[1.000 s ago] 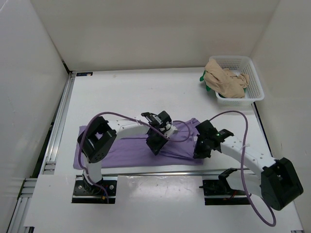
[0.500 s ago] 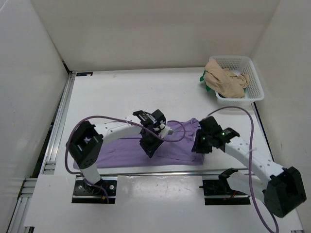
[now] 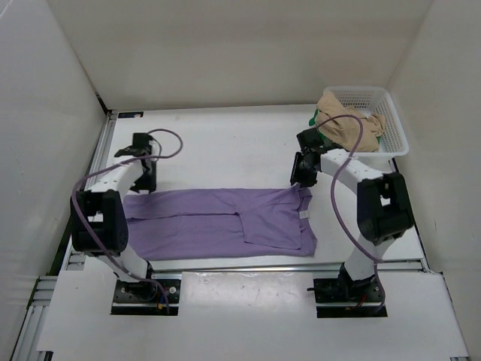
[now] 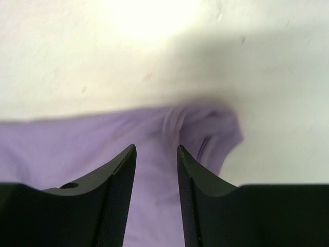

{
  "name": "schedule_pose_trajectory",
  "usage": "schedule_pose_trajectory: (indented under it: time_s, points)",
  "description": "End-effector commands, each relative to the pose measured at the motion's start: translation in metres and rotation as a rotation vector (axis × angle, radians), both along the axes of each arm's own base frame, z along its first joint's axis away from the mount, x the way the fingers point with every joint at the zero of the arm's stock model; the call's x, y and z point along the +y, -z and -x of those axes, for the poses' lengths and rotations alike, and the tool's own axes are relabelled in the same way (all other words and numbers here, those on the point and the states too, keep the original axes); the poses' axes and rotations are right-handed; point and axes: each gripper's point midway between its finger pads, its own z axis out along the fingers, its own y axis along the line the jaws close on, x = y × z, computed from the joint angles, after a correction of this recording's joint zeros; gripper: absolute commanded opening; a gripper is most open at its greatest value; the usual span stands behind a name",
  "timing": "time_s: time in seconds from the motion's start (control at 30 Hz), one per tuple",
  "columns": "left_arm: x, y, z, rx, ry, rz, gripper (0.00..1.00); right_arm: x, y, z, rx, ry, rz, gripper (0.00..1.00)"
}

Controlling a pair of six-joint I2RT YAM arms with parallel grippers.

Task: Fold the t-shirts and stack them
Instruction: Rotate the tshirt 90 degrees

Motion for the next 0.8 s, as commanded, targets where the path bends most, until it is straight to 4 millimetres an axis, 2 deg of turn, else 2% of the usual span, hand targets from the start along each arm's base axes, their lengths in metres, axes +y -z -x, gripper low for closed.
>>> schedule_pose_trajectory:
  time_s: [0.0,0.03,0.07,0.1,0.13,0.17,0.27,0.3,0.33,0.37,0.47,0.53,0.6,0.77]
  points:
    - [0.066,0.01,0.004,0.02,-0.183,-0.128,0.47,-0.014,0.005,-0.022,0.005,0.023,0.046,0.41]
    - [0.074,0.024,0.007,0.058,-0.205,-0.129,0.47,-0.011,0.007,-0.023,0.014,0.018,0.036,0.38]
    - [0.087,0.027,0.006,0.059,-0.243,-0.128,0.47,-0.015,0.016,-0.023,0.042,0.036,0.033,0.31]
    - [0.09,0.031,0.005,0.071,-0.254,-0.115,0.47,-0.018,0.021,-0.023,0.054,0.045,0.036,0.27]
    - [0.096,0.045,0.011,0.118,-0.272,-0.113,0.47,-0.018,0.025,-0.026,0.069,0.047,0.022,0.24]
    - [0.097,0.047,0.004,0.117,-0.272,-0.113,0.47,-0.018,0.028,-0.025,0.08,0.055,0.022,0.21]
    - [0.105,0.064,0.009,0.17,-0.296,-0.109,0.46,-0.017,0.029,-0.032,0.08,0.059,0.008,0.1]
    - [0.11,0.065,0.009,0.174,-0.311,-0.108,0.46,-0.022,0.027,-0.035,0.077,0.085,0.015,0.01]
    - [0.112,0.069,0.011,0.189,-0.314,-0.118,0.46,-0.035,0.022,-0.04,0.048,0.126,0.058,0.0]
    - [0.121,0.075,0.018,0.214,-0.341,-0.127,0.45,-0.038,0.019,-0.042,0.034,0.144,0.069,0.0]
    - [0.132,0.079,0.021,0.224,-0.373,-0.124,0.44,-0.056,0.011,-0.051,0.005,0.182,0.085,0.0]
    - [0.135,0.085,0.023,0.238,-0.389,-0.099,0.44,-0.057,0.003,-0.056,-0.02,0.177,0.093,0.0]
    - [0.134,0.086,0.022,0.237,-0.386,-0.087,0.44,-0.052,0.008,-0.057,-0.003,0.156,0.073,0.0]
    - [0.123,0.079,0.021,0.206,-0.373,-0.031,0.45,-0.033,0.016,-0.05,0.035,0.08,0.027,0.33]
